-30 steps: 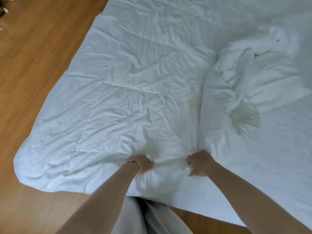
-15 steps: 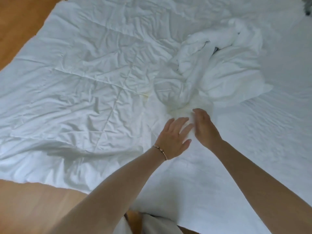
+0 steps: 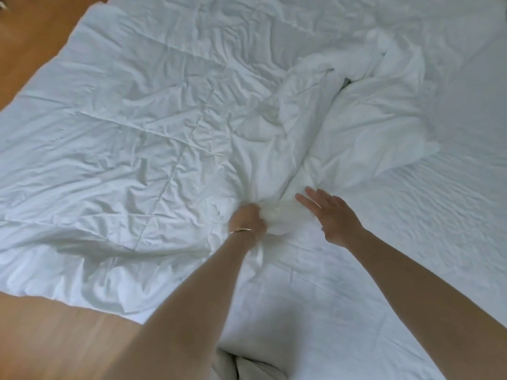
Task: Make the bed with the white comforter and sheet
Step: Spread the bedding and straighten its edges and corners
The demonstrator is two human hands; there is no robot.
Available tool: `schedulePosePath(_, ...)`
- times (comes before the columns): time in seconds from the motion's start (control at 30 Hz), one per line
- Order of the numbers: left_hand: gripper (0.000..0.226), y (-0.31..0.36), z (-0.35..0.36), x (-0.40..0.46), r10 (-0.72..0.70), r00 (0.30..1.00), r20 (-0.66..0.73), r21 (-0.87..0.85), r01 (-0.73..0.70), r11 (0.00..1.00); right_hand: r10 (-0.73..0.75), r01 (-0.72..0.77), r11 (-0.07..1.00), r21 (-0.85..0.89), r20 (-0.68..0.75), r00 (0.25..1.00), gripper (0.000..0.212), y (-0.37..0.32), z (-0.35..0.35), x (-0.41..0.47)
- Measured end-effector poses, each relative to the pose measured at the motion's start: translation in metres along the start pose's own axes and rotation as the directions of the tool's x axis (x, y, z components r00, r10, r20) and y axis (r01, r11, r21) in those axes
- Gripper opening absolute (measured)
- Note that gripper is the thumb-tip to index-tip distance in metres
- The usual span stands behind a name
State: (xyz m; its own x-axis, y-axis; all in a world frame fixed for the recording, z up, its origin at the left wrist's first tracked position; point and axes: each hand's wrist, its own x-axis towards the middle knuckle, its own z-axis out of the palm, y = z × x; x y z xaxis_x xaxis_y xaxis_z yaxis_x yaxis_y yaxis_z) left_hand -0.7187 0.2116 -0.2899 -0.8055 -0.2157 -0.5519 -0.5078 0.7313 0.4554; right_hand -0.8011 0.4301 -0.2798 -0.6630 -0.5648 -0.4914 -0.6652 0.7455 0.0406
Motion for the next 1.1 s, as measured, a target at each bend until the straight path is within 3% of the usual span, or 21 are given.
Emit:
schedulePosePath(0.07, 0.040, -0.041, -0.014, 0.001, -0.080, 0.996, 0.032, -0.350, 0.086, 0.933, 0.028, -0.054, 0.992, -0.116, -0.217, 0.976, 0.117, -0.003, -0.005, 0.012)
schedulePosePath(0.1, 0.037, -0.059, -0.020, 0.000, -0.077, 0.992, 0.102, -0.404, 0.112, 0.908, 0.039, -0.077, 0.991, -0.112, -0.309, 0.950, 0.107, -0.004, -0.012, 0.020)
schedulePosePath(0.17, 0.027, -0.081, -0.029, 0.007, -0.043, 0.971, 0.237, -0.324, 0.120, 0.938, 0.031, -0.077, 0.992, -0.101, -0.391, 0.920, 0.075, -0.007, -0.030, 0.037)
schedulePosePath(0.2, 0.024, -0.085, -0.033, 0.012, -0.061, 0.962, 0.265, -0.271, 0.136, 0.953, 0.022, -0.066, 0.991, -0.113, -0.351, 0.936, 0.061, -0.007, -0.037, 0.043)
schedulePosePath(0.27, 0.028, -0.083, -0.042, 0.019, -0.136, 0.936, 0.325, -0.185, 0.204, 0.961, 0.071, -0.083, 0.993, -0.084, -0.137, 0.988, 0.037, -0.009, -0.055, 0.050)
schedulePosePath(0.33, 0.036, -0.076, -0.047, 0.019, -0.147, 0.897, 0.417, -0.157, 0.231, 0.960, 0.129, -0.129, 0.991, -0.036, 0.011, 0.992, 0.027, -0.010, -0.068, 0.050)
schedulePosePath(0.43, 0.048, -0.050, -0.050, 0.008, -0.066, 0.852, 0.520, -0.185, 0.187, 0.965, 0.127, -0.131, 0.989, 0.062, 0.066, 0.990, 0.045, -0.016, -0.073, 0.035)
schedulePosePath(0.5, 0.086, -0.025, -0.039, 0.000, 0.048, 0.893, 0.448, -0.165, 0.029, 0.986, 0.123, -0.146, 0.977, 0.158, 0.141, 0.982, 0.056, -0.029, -0.062, 0.017)
schedulePosePath(0.57, 0.115, 0.012, -0.020, -0.018, 0.265, 0.895, 0.358, -0.222, -0.195, 0.955, 0.068, -0.117, 0.975, 0.192, 0.242, 0.968, 0.058, -0.044, -0.043, -0.005)
schedulePosePath(0.63, 0.113, 0.044, 0.007, -0.037, 0.436, 0.828, 0.353, -0.167, -0.403, 0.900, -0.027, -0.036, 0.986, 0.161, 0.374, 0.927, 0.060, -0.058, -0.020, -0.030)
schedulePosePath(0.67, 0.107, 0.056, 0.023, -0.044, 0.451, 0.788, 0.419, -0.085, -0.460, 0.884, -0.075, 0.015, 0.990, 0.142, 0.430, 0.900, 0.063, -0.062, -0.007, -0.045)
schedulePosePath(0.73, 0.094, 0.065, 0.059, -0.052, 0.342, 0.715, 0.610, 0.026, -0.448, 0.893, -0.152, 0.116, 0.988, 0.106, 0.473, 0.868, 0.069, -0.058, 0.021, -0.079)
schedulePosePath(0.8, 0.089, 0.066, 0.091, -0.061, 0.229, 0.715, 0.661, 0.074, -0.366, 0.928, -0.195, 0.167, 0.981, 0.101, 0.457, 0.868, 0.075, -0.038, 0.055, -0.112)
schedulePosePath(0.9, 0.102, 0.060, 0.132, -0.078, 0.099, 0.829, 0.551, 0.306, -0.311, 0.900, -0.255, 0.214, 0.964, 0.156, 0.332, 0.908, 0.084, 0.013, 0.088, -0.155)
schedulePosePath(0.97, 0.111, 0.063, 0.152, -0.089, 0.044, 0.892, 0.450, 0.422, -0.256, 0.870, -0.230, 0.227, 0.973, 0.033, 0.149, 0.962, 0.086, 0.057, 0.105, -0.171)
schedulePosePath(1.03, 0.113, 0.080, 0.166, -0.096, 0.002, 0.936, 0.352, 0.426, -0.162, 0.890, -0.077, 0.083, 0.994, -0.076, 0.086, 0.993, 0.098, 0.095, 0.101, -0.183)
schedulePosePath(1.1, 0.113, 0.106, 0.173, -0.099, 0.012, 0.973, 0.232, 0.359, -0.097, 0.928, 0.046, -0.046, 0.998, -0.043, -0.013, 0.999, 0.106, 0.131, 0.095, -0.182)
